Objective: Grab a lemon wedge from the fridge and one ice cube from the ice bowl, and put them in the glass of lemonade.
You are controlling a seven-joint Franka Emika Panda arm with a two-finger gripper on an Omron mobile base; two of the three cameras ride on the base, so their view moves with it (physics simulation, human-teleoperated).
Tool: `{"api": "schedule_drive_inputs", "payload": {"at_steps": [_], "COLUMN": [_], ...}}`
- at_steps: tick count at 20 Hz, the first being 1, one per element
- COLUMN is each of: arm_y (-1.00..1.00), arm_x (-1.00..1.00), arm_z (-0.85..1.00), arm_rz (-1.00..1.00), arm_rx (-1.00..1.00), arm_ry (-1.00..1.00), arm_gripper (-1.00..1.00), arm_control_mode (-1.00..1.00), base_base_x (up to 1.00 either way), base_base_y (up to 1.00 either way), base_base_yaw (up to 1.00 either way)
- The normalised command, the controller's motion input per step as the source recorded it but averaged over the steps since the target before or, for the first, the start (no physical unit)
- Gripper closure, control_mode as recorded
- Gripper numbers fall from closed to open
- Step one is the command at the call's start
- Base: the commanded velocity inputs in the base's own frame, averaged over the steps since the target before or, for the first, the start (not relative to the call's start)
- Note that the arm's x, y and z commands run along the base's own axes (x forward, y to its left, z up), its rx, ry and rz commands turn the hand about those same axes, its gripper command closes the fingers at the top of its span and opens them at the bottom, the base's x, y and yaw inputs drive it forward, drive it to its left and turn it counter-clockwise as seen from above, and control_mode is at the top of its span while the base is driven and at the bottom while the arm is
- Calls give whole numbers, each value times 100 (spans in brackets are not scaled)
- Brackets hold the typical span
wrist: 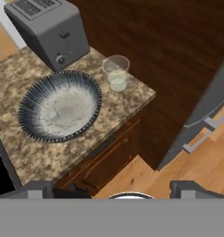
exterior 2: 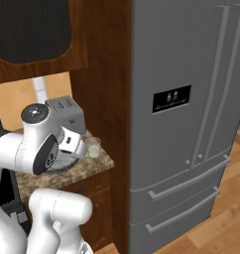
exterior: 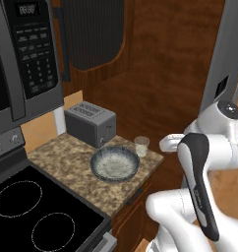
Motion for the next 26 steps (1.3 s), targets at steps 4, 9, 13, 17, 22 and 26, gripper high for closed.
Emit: {"api": "schedule_drive_inputs", "payload": {"at_steps": [4,9,13,17,22,26], "arm_y": [1,0,0,0,0,0], "arm_x": [3,-4,0,0,0,0], "arm_z": [-2,-4,0,0,0,0], "arm_rz": [0,0,0,0,0,0], "arm_rx": [0,0,0,0,0,0], "arm_ry": [0,0,0,0,0,0], "arm_gripper": [-100,-100,-100,-100,-100,-100], "arm_control_mode": [-100,100,100,100,100,100], "base_base_x": [0,-53,-75,-8,20,34], "base_base_y": [0,-9,-41,-77,-100,-100], "base_base_yaw": [0,0,5,23,41,43]}}
